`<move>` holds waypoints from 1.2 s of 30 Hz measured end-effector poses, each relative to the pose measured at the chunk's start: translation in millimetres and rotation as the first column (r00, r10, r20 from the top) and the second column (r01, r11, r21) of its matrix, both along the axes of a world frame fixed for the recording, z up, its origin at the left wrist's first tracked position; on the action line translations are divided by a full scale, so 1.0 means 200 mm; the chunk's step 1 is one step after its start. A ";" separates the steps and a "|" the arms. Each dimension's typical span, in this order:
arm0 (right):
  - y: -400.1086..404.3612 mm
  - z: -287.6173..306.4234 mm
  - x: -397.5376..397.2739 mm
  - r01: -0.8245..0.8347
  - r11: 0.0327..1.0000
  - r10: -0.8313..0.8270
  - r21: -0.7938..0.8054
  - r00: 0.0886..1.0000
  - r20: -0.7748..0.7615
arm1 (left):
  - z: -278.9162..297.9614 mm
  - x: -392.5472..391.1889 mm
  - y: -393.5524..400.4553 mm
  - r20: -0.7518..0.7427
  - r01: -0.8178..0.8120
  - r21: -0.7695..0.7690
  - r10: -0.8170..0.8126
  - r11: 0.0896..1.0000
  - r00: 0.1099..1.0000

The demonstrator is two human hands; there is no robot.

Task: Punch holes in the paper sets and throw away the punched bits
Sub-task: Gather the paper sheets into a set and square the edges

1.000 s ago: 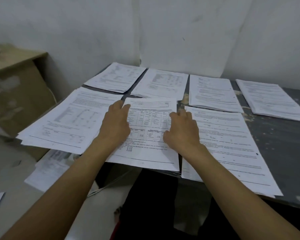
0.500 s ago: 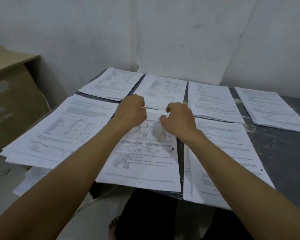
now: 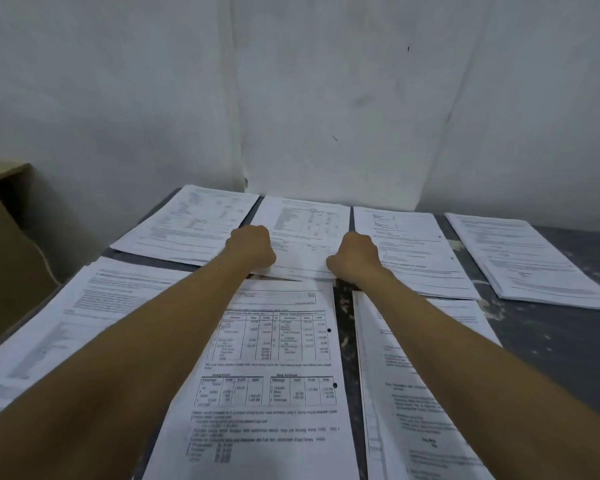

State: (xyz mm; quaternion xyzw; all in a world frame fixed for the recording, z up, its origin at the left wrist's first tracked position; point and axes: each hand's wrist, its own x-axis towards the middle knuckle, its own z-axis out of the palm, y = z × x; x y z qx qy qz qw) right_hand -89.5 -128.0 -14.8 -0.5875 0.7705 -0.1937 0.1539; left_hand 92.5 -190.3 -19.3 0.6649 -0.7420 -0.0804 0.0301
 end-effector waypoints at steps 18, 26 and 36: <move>-0.25 0.04 -0.02 0.234 0.958 -0.284 0.168 0.864 0.415 | 0.00 0.01 -0.20 0.164 -0.061 0.076 0.048 0.995 0.985; -0.31 0.03 0.03 0.241 0.966 -0.255 0.091 0.852 0.456 | -0.01 0.02 -0.21 0.110 -0.066 0.071 0.057 0.995 0.992; -0.34 0.06 0.03 0.273 0.949 -0.309 0.156 0.714 0.628 | -0.01 0.02 -0.19 0.048 -0.078 0.081 0.075 0.994 0.996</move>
